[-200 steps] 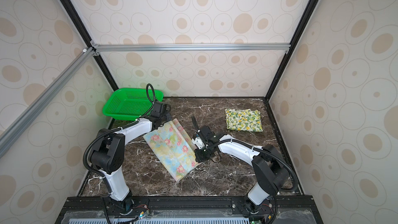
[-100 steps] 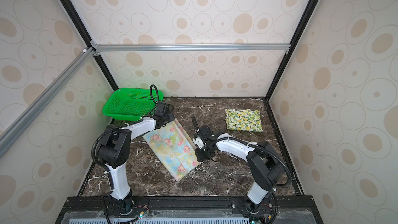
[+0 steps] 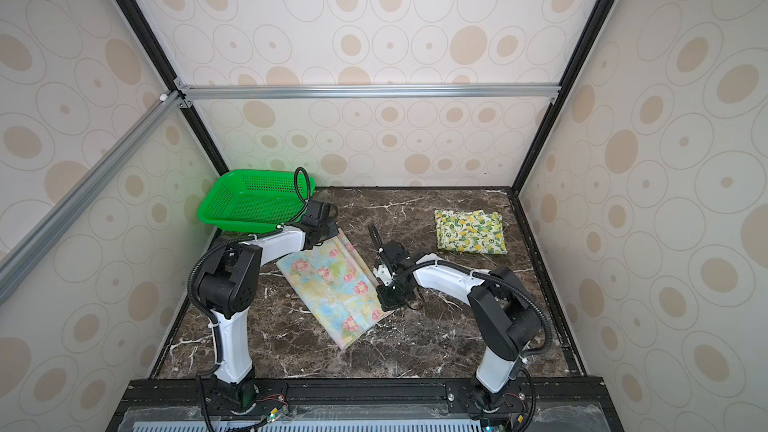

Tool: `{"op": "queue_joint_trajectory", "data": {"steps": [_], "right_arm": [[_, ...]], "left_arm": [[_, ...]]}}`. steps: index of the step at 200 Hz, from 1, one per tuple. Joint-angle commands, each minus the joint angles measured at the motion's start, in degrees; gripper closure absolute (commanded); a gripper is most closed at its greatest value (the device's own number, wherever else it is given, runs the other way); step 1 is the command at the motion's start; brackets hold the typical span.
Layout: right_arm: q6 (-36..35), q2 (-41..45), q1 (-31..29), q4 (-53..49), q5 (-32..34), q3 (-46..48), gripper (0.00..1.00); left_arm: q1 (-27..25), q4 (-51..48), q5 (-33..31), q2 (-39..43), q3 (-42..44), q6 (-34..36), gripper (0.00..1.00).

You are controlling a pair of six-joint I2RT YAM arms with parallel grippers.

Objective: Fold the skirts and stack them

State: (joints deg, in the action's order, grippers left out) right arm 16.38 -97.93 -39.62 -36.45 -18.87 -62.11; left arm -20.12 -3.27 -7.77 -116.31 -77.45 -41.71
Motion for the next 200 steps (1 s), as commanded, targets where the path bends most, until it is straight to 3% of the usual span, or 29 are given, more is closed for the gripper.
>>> {"op": "queue_joint_trajectory", "data": {"steps": [1, 200], "right_arm": [[-0.80, -1.11, 0.43, -4.16, 1.20, -1.09, 1.00], [1.47, -0.61, 0.56, -5.99, -0.15, -0.20, 1.00]], "left_arm": [[0.18, 2.33, -1.46, -0.99, -3.05, 0.14, 1.00], [0.08, 4.67, 1.53, -2.11, -4.29, 1.70, 1.00]]}}
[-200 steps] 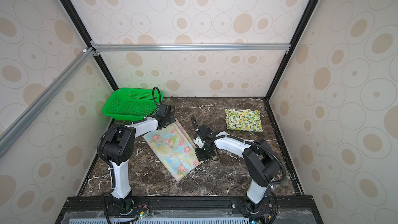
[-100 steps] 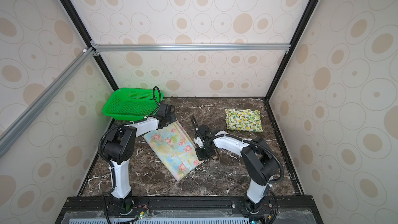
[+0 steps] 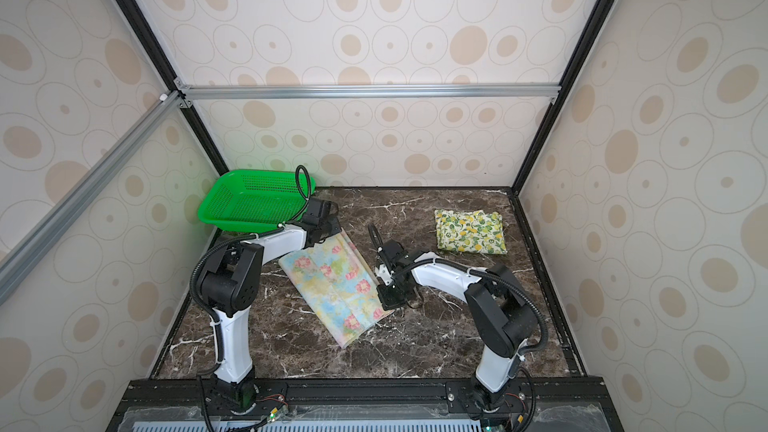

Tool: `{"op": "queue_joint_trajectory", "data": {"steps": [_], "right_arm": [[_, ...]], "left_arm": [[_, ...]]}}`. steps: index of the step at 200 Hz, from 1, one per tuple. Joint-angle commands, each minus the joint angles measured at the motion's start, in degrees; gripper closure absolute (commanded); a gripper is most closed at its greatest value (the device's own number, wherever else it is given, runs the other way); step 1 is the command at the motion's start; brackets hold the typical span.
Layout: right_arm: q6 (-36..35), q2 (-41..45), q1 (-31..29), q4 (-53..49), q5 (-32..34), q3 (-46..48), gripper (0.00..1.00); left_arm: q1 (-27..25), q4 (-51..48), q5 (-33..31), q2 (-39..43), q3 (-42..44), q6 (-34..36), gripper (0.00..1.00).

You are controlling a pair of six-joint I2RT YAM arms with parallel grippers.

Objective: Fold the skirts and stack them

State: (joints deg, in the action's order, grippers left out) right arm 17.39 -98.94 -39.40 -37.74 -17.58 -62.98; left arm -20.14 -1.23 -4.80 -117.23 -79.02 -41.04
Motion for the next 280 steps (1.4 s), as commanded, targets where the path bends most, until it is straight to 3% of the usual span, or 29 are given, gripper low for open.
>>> {"op": "queue_joint_trajectory", "data": {"steps": [1, 54, 149, 180, 233, 257, 270, 280], "right_arm": [[0.46, 0.36, 0.36, -4.71, -1.47, 0.67, 1.00], [1.42, 0.99, 0.35, -4.70, -3.38, 1.33, 1.00], [1.51, -0.81, 0.33, -4.97, -0.82, 1.06, 1.00], [1.31, -0.97, 0.36, -5.41, 1.15, 0.41, 0.92], [1.44, -1.41, 0.34, -5.25, 0.82, 0.03, 0.90], [1.54, -1.44, 0.37, -5.27, 1.56, 0.34, 0.77], [1.63, -1.26, 0.33, -5.55, 2.06, 0.25, 0.67], [1.60, -0.93, 0.31, -5.88, 2.42, 0.14, 0.65]], "left_arm": [[0.10, 2.60, -1.44, -1.22, -2.67, 1.03, 1.00], [0.10, 3.06, -1.45, -0.61, -1.97, 1.24, 1.00], [-0.01, 3.65, -0.05, -3.86, -3.30, 0.23, 1.00], [-0.07, 4.72, 0.78, -3.89, -2.99, 0.36, 1.00], [-0.11, 8.36, 2.87, -2.61, -1.65, 1.52, 1.00], [-0.10, 9.78, 3.65, -2.29, -0.43, 1.15, 0.61], [-0.04, 10.89, 3.65, -1.46, 0.79, 0.94, 0.52], [-0.07, 11.67, 3.57, -0.77, 1.59, 1.24, 0.52]]}}
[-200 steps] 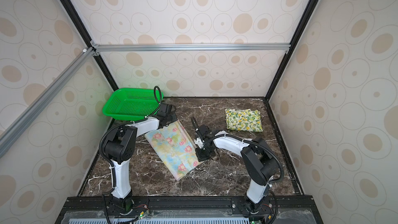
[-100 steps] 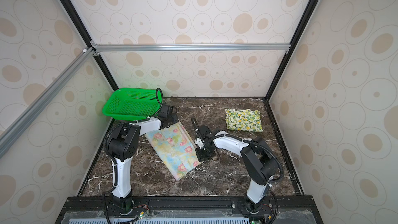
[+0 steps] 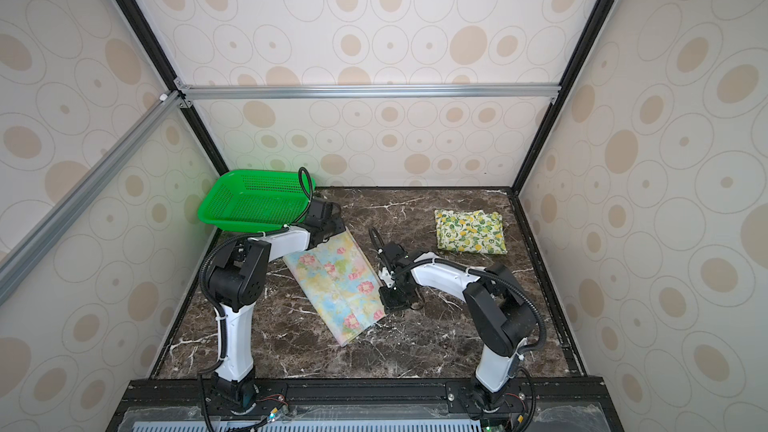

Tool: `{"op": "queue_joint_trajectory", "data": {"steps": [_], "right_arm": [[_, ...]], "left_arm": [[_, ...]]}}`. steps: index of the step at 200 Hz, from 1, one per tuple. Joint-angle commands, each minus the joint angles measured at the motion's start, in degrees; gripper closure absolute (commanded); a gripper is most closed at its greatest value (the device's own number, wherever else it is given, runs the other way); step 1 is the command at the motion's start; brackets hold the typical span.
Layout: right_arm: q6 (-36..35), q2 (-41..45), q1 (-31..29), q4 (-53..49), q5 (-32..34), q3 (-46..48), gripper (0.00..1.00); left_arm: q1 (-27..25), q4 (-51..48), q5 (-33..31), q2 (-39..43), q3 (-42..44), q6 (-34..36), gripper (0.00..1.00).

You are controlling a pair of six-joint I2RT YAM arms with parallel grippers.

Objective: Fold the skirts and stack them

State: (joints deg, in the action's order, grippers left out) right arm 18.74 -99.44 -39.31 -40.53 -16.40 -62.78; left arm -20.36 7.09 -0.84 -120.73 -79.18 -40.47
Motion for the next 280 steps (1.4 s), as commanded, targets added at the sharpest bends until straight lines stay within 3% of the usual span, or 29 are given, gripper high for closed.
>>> {"op": "queue_joint_trajectory", "data": {"steps": [1, 42, 70, 83, 106, 131, 177, 222, 280], "right_arm": [[0.24, -0.43, 0.21, -3.13, 1.31, -0.10, 0.64], [0.09, 3.28, 0.15, -4.55, 4.66, -1.73, 0.63], [0.00, 4.25, 0.04, -3.93, 3.16, -3.59, 0.65], [0.47, 3.92, 0.02, -3.03, 1.69, -3.99, 0.73], [1.57, 2.75, 0.03, -0.56, -1.05, -3.85, 0.91], [2.77, 1.14, 0.03, 2.40, -2.92, -2.98, 1.00], [5.02, -1.74, 0.03, 5.35, -4.04, -1.19, 1.00], [5.60, -4.51, 1.45, 4.55, -2.55, -0.41, 1.00], [0.47, -9.47, 7.66, 1.35, 2.96, -2.17, 1.00]], "left_arm": [[0.14, 3.40, -0.39, 2.84, 1.79, 0.71, 0.52], [0.50, 2.39, -2.01, 5.99, 4.51, 1.98, 0.58], [0.76, 3.24, -1.68, 7.34, 7.12, 1.69, 0.87], [0.76, 3.91, -0.60, 7.27, 7.59, 1.37, 1.00], [0.69, 4.94, 2.54, 5.50, 7.03, 0.72, 1.00], [0.18, 6.67, 5.21, 2.75, 5.52, -0.13, 1.00], [-0.98, 8.66, 9.80, -2.11, 1.72, -0.85, 1.00], [-1.06, 10.88, 9.64, -3.89, 1.74, -2.00, 1.00], [-0.91, 9.35, 9.02, -3.99, 1.39, -1.19, 1.00]]}}
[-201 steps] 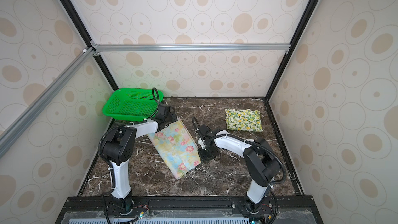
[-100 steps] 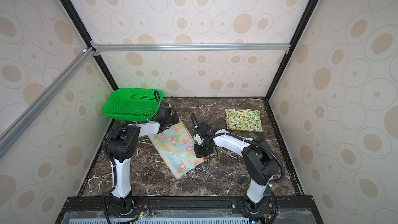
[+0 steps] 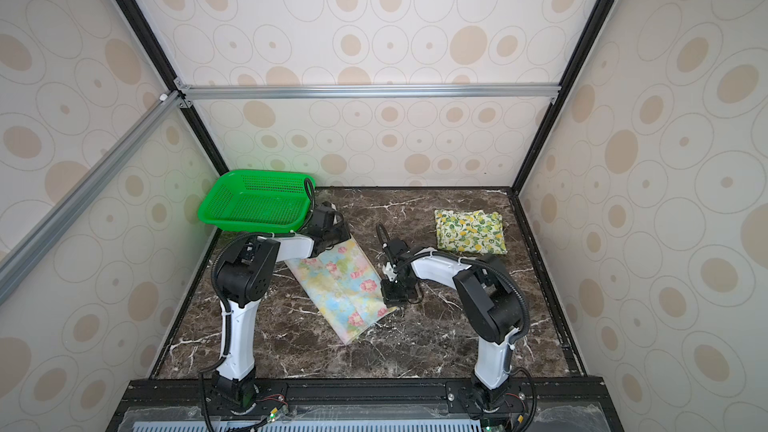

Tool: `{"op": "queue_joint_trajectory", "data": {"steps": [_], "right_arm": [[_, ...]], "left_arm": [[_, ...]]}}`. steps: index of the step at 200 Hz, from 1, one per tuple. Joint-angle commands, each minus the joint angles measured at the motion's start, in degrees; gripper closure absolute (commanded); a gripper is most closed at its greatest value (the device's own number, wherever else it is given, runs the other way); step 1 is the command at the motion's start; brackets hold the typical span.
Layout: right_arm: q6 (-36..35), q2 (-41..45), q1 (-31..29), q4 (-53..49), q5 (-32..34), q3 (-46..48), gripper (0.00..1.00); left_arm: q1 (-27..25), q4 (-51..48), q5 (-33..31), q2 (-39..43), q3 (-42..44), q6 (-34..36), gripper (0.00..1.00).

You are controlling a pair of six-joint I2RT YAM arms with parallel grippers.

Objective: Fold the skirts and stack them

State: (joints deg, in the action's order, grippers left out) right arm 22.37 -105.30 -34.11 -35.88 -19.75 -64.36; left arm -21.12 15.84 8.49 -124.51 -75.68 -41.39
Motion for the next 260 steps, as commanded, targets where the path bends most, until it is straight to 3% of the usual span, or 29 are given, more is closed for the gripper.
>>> {"op": "queue_joint_trajectory", "data": {"steps": [1, 57, 89, 122, 159, 260], "right_arm": [[-3.27, -3.69, 2.55, -3.36, 6.39, -0.64, 1.00], [-9.18, -6.87, 7.59, -5.96, 11.39, -8.85, 1.00], [-7.77, -2.89, 6.98, -6.40, 7.94, -11.13, 1.00], [-4.46, 1.81, 3.20, -4.82, 1.57, -8.88, 1.00], [1.75, 2.64, -0.19, 0.48, -0.30, -3.51, 1.00], [1.77, -0.94, 0.07, 3.29, 3.22, 0.40, 1.00]], "left_arm": [[-0.14, 0.61, -0.32, -0.21, -2.06, -0.27, 1.00], [1.73, -2.12, -1.15, 3.33, -0.19, 0.69, 1.00], [5.17, -3.36, -1.93, 10.06, 5.00, 1.38, 1.00], [7.84, -8.12, -4.35, 18.42, 11.43, 3.54, 1.00], [8.20, -9.52, -4.71, 23.96, 18.62, 4.73, 1.00], [8.20, -2.90, -1.02, 24.09, 29.37, 2.28, 1.00]]}}
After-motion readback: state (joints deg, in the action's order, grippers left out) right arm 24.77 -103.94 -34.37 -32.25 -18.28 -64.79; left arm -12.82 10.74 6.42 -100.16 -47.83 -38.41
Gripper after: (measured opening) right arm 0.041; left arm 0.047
